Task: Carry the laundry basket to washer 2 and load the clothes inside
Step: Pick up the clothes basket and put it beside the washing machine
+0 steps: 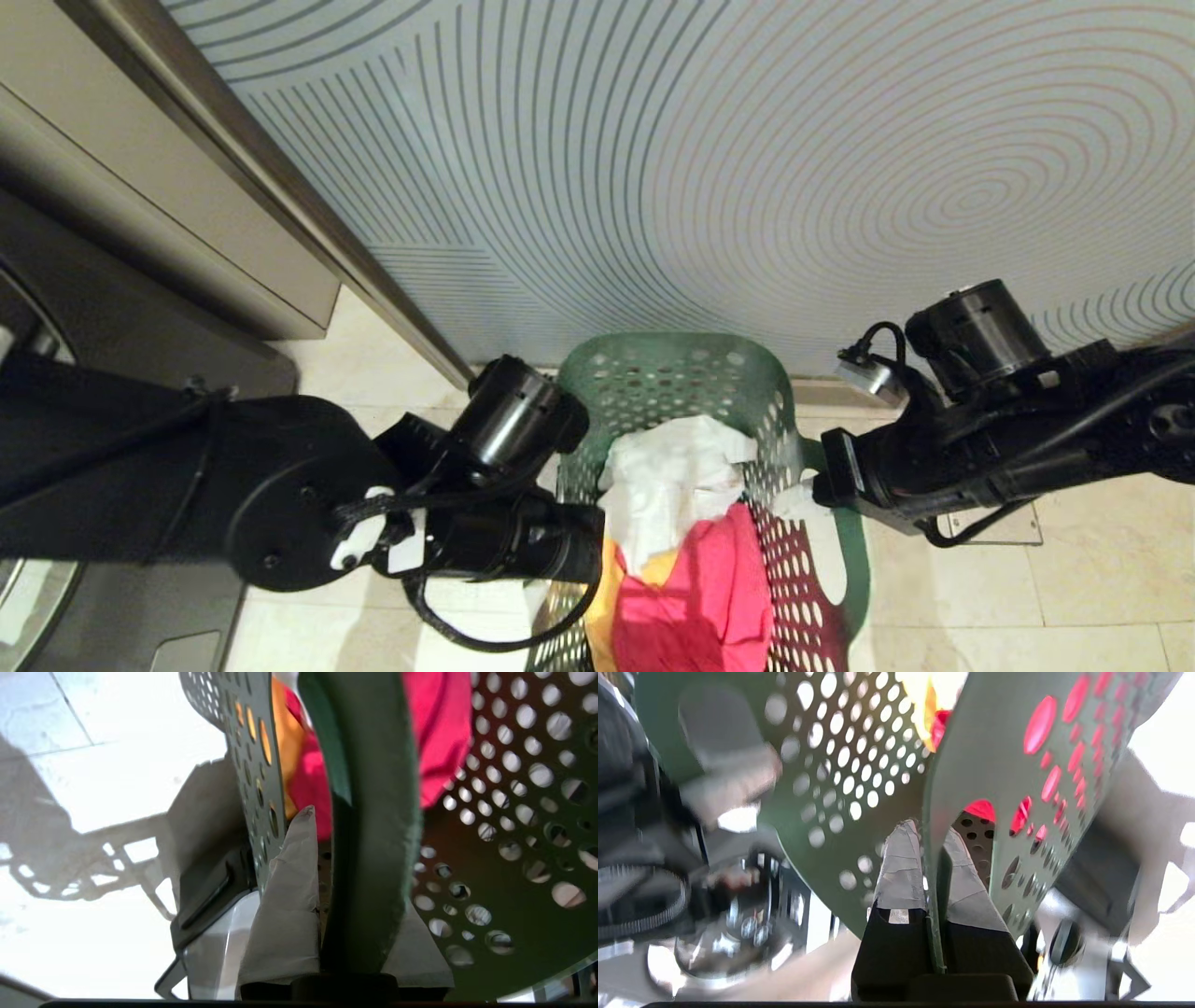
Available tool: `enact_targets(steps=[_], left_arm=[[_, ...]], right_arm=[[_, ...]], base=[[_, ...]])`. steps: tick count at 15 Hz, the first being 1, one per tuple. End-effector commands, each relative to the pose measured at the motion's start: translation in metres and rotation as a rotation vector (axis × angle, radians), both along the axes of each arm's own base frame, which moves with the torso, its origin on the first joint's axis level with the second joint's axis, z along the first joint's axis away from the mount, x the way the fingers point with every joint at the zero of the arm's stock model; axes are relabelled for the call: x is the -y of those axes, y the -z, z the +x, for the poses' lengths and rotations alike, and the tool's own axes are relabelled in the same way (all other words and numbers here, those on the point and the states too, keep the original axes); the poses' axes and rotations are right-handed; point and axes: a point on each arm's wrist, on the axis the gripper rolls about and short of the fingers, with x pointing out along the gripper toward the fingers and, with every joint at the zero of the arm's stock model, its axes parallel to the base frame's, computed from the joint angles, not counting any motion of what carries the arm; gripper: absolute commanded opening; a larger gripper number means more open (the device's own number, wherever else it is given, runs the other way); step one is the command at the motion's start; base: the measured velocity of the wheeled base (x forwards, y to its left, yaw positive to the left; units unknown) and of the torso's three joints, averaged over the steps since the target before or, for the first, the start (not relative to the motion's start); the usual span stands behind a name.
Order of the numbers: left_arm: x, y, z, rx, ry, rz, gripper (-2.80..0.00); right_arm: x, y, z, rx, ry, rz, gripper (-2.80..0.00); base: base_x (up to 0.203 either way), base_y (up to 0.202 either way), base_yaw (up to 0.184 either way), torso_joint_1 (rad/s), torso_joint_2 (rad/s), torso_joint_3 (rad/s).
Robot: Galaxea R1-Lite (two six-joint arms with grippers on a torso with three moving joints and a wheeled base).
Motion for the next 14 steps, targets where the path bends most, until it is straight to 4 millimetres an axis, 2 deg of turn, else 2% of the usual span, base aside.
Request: enact_targets(steps=[1,4,9,14], left_arm=[[-0.008,-0.012,-0.010,0.021,0.001,-0.025,-2.80],[-0.008,-0.022,-0.020,0.047,0.022,-0.046,-2.80],[-0.008,-0.020,-0.026,0.032,-0.023,-0.025,-2.80],[-0.008,-0.020,-0.034,0.007,-0.014,-0.013,-2.80]], right_arm=[[0.000,-0.013,-0.017,0.030,-0.020,0.017,-2.80],[0.004,-0.019,-0.027,0.049,-0.028,0.023,-2.80],[0.006,-0.019,-0.032,0.038,-0.024,0.019,-2.80],[0.007,-0.018,-0.031,0.043,-0.010,0.000,-2.80]], base=[[0.000,0.000,0.000,0.000,0.00,0.000],[0.000,0.000,0.000,0.000,0.00,0.000],[0.000,0.000,0.000,0.000,0.00,0.006],[0.000,0.000,0.000,0.003,0.00,0.172]])
